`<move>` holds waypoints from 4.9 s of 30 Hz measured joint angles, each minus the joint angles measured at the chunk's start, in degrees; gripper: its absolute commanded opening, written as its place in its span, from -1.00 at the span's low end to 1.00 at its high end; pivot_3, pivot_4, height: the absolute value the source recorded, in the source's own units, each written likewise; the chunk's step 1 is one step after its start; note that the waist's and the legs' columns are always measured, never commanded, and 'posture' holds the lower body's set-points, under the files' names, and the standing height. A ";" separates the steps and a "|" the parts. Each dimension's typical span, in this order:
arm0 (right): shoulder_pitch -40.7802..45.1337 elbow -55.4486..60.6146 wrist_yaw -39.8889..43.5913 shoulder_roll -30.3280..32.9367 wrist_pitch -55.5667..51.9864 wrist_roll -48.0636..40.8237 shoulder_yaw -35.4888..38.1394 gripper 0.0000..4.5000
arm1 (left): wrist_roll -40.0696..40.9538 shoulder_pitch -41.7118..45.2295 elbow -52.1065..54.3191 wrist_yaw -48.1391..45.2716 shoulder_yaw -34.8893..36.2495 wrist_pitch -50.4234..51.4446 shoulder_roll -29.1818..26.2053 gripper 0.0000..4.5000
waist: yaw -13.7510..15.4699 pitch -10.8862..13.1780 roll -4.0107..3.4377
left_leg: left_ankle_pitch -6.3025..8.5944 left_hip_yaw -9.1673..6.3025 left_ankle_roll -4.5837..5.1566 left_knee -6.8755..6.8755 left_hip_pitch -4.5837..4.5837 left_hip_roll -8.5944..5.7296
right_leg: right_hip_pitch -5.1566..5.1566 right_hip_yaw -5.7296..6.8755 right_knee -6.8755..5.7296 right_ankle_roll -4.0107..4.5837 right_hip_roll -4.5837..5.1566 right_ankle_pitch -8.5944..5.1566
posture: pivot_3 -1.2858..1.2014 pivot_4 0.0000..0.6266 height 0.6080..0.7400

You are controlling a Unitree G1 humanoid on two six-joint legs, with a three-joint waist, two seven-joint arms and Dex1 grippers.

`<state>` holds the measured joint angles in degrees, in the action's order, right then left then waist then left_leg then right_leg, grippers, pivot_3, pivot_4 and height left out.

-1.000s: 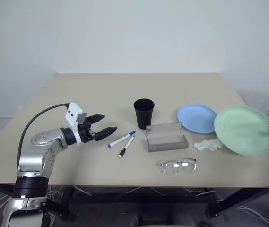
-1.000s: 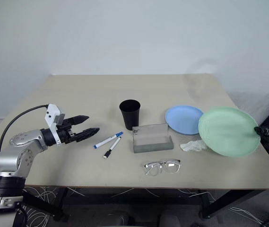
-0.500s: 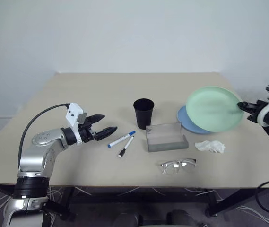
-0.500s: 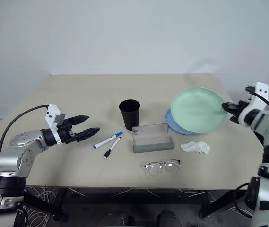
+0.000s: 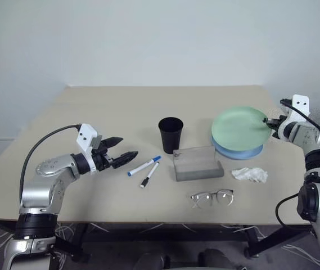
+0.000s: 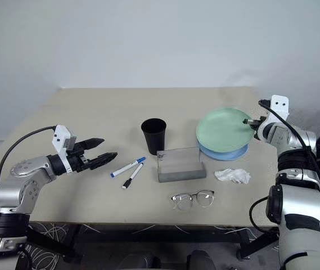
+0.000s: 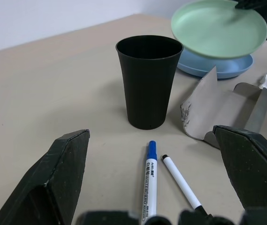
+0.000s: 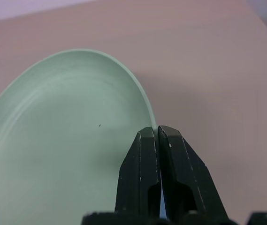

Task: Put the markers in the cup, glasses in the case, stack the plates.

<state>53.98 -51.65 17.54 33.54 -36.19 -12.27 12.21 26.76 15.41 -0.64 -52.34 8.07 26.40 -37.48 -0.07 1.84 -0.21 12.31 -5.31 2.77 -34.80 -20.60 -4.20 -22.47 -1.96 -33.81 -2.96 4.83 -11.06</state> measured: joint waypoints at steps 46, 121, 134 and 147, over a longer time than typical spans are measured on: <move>-15.26 27.80 32.13 9.53 -5.54 5.58 -15.68 0.98 | 1.00 -1.19 2.48 1.64 0.33 1.47 -0.96 1.00 | -2.58 -0.01 -0.05 | 0.00 -0.03 -0.01 -0.14 0.05 0.05 | 0.06 0.00 -0.06 -0.20 -0.02 0.17 | 0.03 -1.00 0.88; -4.70 12.63 26.56 -2.35 9.39 9.08 -18.86 -0.99 | 0.72 -0.56 0.68 1.08 0.23 0.29 -0.84 1.00 | -1.01 -0.01 0.05 | 0.02 -0.07 -0.06 -0.10 -0.02 0.00 | -0.02 0.19 0.00 -0.18 0.08 0.24 | 0.03 -1.00 0.88; 3.95 -11.41 14.48 -6.88 21.52 16.56 -19.68 -0.09 | 0.78 -0.51 0.80 1.71 0.22 0.18 -0.79 1.00 | -1.60 0.00 0.02 | -0.01 -0.07 -0.16 0.02 0.09 0.01 | -0.02 0.15 -0.02 -0.04 -0.04 0.34 | 0.03 -1.00 0.88; 4.01 -10.91 18.99 -3.95 22.87 16.73 -18.97 0.99 | 0.89 -0.52 2.59 2.19 0.10 0.71 -0.79 1.00 | -2.76 0.00 -0.01 | -0.02 -0.08 -0.17 0.02 0.11 0.02 | -0.02 0.10 -0.04 -0.04 -0.05 0.34 | 0.03 -1.00 0.88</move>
<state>57.99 -62.56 36.53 29.59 -13.32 4.46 -6.76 27.65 14.89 1.95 -50.15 8.18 27.11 -38.27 -2.83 1.84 -0.22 12.29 -5.39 2.59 -34.78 -20.49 -4.17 -22.49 -1.85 -33.85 -3.01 4.78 -10.72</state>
